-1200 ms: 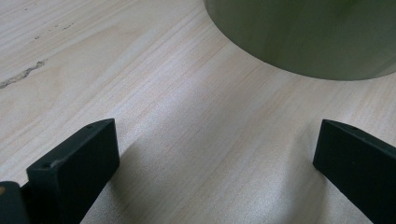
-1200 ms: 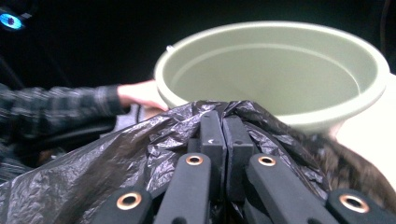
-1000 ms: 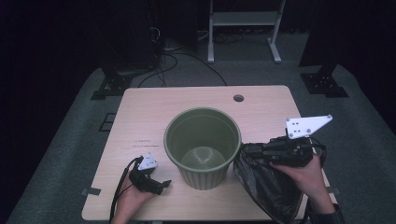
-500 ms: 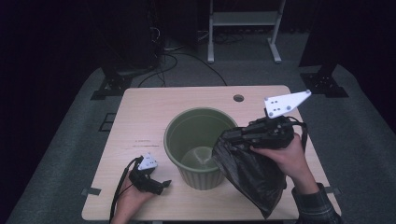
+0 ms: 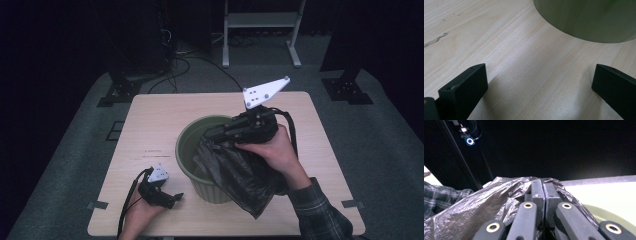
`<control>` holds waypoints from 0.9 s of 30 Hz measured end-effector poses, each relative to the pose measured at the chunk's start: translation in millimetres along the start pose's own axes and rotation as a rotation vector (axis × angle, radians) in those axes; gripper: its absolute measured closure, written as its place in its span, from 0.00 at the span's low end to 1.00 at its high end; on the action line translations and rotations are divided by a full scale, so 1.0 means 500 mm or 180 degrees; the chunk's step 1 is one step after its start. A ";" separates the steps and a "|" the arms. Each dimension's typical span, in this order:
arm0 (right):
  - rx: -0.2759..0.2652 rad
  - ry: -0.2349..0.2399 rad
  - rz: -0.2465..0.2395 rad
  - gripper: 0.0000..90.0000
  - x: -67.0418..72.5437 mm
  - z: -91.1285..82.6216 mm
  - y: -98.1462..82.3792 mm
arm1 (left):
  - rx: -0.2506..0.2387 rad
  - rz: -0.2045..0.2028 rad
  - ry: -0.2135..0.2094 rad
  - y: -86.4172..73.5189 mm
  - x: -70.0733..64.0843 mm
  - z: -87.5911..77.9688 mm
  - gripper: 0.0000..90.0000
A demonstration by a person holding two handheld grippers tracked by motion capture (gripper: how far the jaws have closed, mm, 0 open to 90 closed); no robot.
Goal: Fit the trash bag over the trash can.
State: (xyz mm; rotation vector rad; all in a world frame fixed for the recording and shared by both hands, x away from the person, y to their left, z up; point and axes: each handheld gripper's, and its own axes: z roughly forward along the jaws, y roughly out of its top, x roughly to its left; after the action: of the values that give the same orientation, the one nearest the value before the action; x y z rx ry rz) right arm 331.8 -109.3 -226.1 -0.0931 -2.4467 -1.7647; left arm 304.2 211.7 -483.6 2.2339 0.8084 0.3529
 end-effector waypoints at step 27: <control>-0.0045 0.0363 -0.0138 0.99 -0.118 0.186 0.157 | 0.0000 0.0034 -0.0026 0.000 -0.001 0.000 0.00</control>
State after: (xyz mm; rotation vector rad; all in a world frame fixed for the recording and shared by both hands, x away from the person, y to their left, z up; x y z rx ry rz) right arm 394.1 4.9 -189.4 0.0582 -2.3739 -1.7530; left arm 303.9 211.4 -483.5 2.2390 0.7925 0.3484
